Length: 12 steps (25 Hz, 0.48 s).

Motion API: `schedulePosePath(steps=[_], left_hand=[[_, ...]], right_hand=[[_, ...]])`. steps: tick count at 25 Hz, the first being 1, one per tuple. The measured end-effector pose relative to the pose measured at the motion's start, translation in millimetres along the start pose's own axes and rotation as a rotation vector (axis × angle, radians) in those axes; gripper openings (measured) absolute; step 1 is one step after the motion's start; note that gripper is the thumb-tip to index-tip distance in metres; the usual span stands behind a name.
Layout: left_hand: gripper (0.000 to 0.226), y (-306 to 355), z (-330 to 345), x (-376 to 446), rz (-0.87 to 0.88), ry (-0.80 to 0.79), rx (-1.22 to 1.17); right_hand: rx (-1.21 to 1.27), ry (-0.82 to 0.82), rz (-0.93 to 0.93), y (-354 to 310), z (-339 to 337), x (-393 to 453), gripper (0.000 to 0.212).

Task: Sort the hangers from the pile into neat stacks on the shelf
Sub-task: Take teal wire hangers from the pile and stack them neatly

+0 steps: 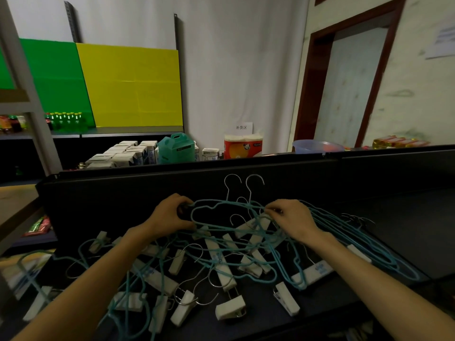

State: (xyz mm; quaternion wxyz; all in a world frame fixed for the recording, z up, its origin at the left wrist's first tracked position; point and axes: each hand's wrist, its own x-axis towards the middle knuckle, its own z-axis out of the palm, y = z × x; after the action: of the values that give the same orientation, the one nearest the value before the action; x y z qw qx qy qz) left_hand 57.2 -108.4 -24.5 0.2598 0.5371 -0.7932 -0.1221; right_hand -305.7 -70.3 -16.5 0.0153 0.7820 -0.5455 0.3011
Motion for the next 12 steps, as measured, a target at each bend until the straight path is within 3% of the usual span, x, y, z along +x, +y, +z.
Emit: schedulePosePath(steps=[5,10,12], left_hand=[[0.052,-1,0,-11,0.079,0.171,-0.037],[0.044,31,3,-6,0.071,0.297,-0.159],[0.045,56,12,4,0.068,0.299,-0.190]], right_hand=[[-0.096,0.272,-0.090,9,-19,-11,0.017],[-0.131,0.329,0.038,29,-49,-31,0.018],[-0.165,0.301,0.054,40,-61,-42,0.030]])
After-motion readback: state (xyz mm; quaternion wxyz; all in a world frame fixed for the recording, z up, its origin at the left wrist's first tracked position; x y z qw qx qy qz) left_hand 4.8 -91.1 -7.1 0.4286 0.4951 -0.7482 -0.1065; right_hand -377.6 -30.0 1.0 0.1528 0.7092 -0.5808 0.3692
